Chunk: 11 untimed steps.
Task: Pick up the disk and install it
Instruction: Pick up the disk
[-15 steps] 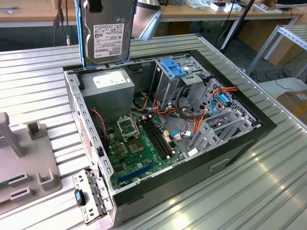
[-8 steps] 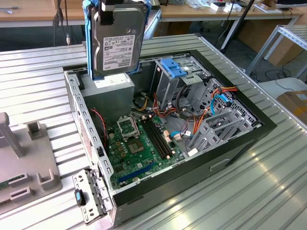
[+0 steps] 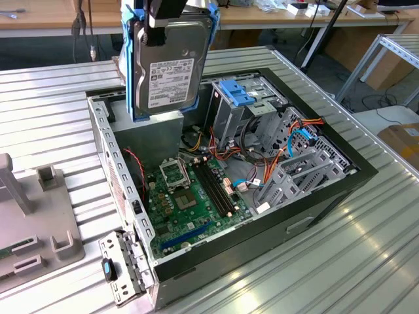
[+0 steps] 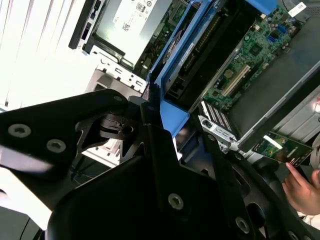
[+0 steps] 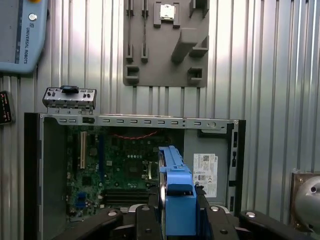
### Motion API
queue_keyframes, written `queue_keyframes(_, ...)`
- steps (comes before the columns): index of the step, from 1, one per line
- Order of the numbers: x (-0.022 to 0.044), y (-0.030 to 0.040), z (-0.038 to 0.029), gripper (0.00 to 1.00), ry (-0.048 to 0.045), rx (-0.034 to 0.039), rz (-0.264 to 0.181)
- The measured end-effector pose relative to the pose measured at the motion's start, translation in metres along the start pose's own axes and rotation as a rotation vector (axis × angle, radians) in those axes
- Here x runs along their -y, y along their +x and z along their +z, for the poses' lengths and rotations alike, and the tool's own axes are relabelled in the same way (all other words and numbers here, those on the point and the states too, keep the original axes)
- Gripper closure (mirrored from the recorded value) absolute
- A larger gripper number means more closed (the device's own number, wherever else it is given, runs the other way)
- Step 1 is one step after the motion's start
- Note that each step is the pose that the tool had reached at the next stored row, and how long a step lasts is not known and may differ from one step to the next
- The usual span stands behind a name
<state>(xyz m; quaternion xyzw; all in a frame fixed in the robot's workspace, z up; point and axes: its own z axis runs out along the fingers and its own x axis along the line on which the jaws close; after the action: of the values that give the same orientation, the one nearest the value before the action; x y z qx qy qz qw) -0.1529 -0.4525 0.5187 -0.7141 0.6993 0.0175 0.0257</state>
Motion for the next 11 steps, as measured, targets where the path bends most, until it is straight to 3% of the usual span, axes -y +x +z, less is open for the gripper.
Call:
queue_keyframes(3, -0.0001, 0.0065, -0.0003, 0.64, 0.0001, 0.0000, 0.000)
queue_keyframes(6, 0.0010, 0.0068, -0.0002, 0.64, 0.0001, 0.0001, 0.000)
queue_keyframes(11, 0.0194, 0.0072, 0.0005, 0.64, 0.0000, 0.0000, 0.000)
